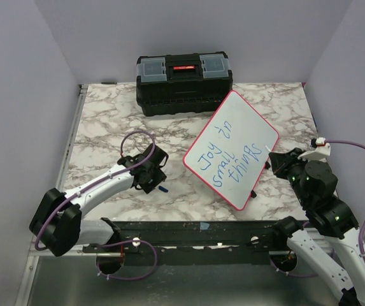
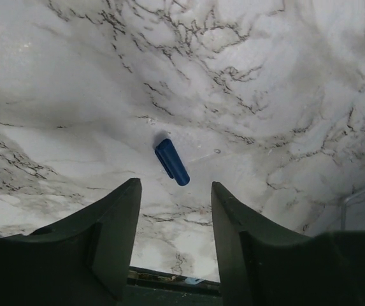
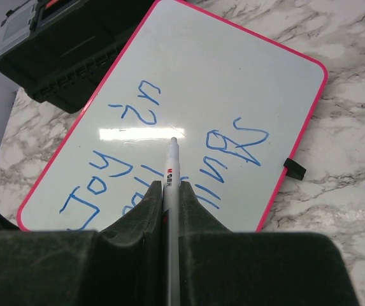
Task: Write a sentence on the whiteboard
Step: Pick up the pen cap from the center of the board.
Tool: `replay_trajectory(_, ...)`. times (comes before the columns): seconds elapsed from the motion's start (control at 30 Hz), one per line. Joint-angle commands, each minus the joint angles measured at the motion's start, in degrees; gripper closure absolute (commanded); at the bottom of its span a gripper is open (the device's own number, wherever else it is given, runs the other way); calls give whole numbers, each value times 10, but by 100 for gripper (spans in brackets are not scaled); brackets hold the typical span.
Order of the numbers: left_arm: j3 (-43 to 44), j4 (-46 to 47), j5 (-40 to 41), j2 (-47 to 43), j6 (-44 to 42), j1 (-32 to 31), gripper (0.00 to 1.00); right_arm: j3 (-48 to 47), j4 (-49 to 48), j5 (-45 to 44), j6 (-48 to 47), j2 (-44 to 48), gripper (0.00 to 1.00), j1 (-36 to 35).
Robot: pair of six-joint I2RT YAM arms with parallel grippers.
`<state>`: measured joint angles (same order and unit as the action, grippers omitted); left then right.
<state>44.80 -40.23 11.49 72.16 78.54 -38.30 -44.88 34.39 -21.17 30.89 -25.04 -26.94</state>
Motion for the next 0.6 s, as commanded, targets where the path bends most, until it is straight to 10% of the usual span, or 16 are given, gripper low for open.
replay_trajectory(0.0, -11, -11, 6, 18, 84, 2, 47, 8, -8, 3, -7, 7, 99, -2)
replay_trajectory(0.1, -6, -25, 13, 31, 109, 2, 41, 8, -8, 2, -7, 8, 99, -2)
replay_trajectory(0.23, 21, -53, 13, 70, 118, 2, 2, 9, -8, 1, -8, 8, 99, -2)
replay_trajectory(0.57, 24, -26, -25, 124, 135, 2, 4, 9, -8, 3, -7, 8, 99, -2)
